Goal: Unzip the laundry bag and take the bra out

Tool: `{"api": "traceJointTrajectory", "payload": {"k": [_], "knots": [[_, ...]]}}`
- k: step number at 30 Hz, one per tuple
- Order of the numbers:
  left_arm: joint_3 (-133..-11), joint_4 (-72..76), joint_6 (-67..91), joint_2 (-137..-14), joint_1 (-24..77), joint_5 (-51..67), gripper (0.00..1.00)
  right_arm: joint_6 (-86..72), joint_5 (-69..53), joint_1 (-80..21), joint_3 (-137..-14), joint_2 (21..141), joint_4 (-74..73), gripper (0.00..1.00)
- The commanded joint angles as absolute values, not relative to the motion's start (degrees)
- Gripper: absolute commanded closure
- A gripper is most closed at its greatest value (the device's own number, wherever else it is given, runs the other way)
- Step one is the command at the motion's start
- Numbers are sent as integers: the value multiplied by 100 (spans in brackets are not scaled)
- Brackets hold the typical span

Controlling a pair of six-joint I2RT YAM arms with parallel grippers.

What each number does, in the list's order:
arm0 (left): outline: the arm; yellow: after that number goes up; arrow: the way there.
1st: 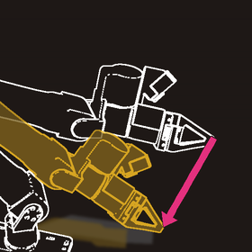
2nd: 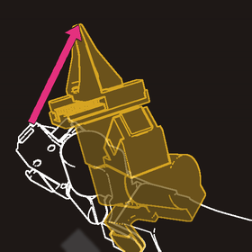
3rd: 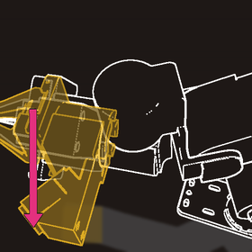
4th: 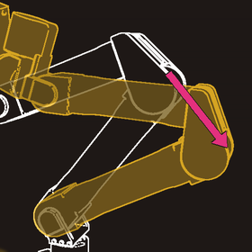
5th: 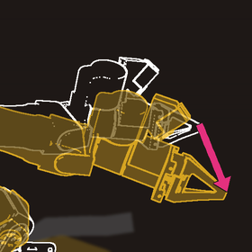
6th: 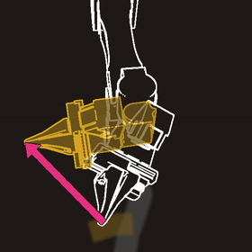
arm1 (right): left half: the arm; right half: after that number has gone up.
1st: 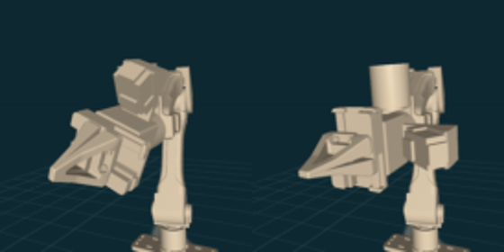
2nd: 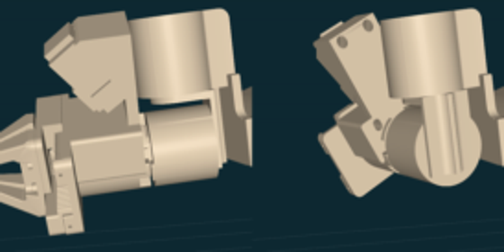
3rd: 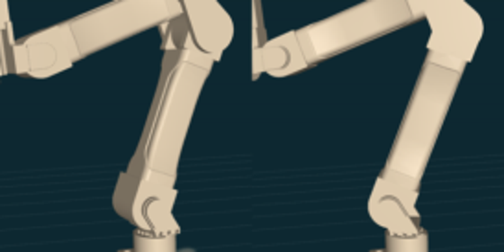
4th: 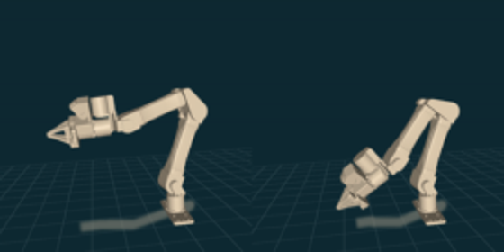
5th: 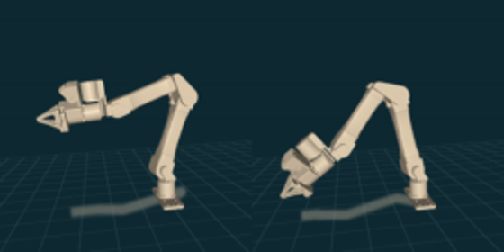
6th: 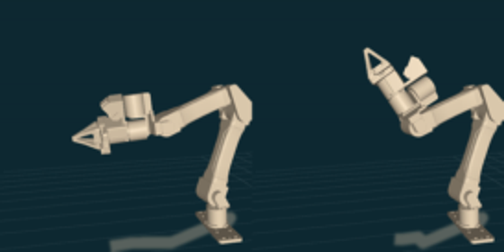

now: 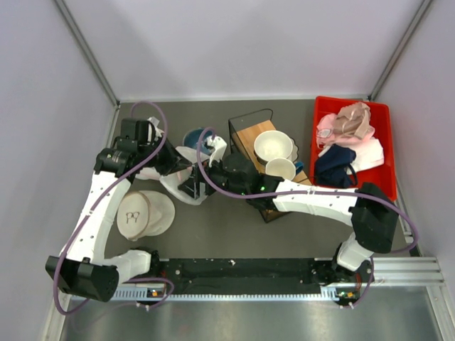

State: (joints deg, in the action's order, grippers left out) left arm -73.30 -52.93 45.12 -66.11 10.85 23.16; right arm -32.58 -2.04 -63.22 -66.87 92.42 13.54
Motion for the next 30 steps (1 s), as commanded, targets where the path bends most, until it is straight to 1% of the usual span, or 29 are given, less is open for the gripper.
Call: {"api": "traceJointTrajectory", "payload": {"k": [1, 8, 11, 12, 14, 15, 16, 17, 18, 20, 21, 22, 25, 30], "knots": [[-7277, -5115, 4562, -6416, 1081, 2540, 100, -3190, -141, -6372, -7005, 9026, 1846, 25], [-7286, -5098, 4570, -6407, 1081, 2549, 100, -3313, 157, -6363, -6961, 9044, 1767, 32], [-7304, -5063, 4553, -6416, 1081, 2575, 100, -3384, 351, -6372, -6856, 9027, 1705, 38], [-7312, -5054, 4544, -6416, 1081, 2593, 100, -3410, 421, -6363, -6803, 9009, 1696, 42], [-7347, -5062, 4526, -6434, 1081, 2593, 100, -3454, 605, -6372, -6768, 8991, 1661, 48], [-7356, -5062, 4526, -6434, 1081, 2601, 100, -3463, 633, -6372, -6741, 8991, 1661, 55], [-7356, -5054, 4518, -6442, 1081, 2602, 100, -3472, 668, -6363, -6741, 8974, 1652, 59], [-7356, -5062, 4509, -6442, 1090, 2610, 100, -3480, 720, -6363, -6741, 8974, 1626, 65], [-7356, -5071, 4500, -6442, 1081, 2610, 100, -3489, 747, -6372, -6741, 8965, 1617, 76], [-7356, -5080, 4491, -6442, 1081, 2593, 100, -3507, 834, -6363, -6750, 8956, 1556, 87], [-7365, -5080, 4491, -6451, 1090, 2584, 100, -3533, 896, -6363, -6750, 8956, 1460, 97], [-7374, -5071, 4483, -6469, 1081, 2584, 100, -3577, 931, -6363, -6733, 8930, 1433, 100], [-7444, -5071, 4378, -6521, 1081, 2532, 100, -3577, 976, -6363, -6540, 8825, 1362, 100], [-7532, -5036, 4158, -6688, 1037, 2399, 100, -3533, 484, -6363, -5794, 8456, 1362, 100]]}}
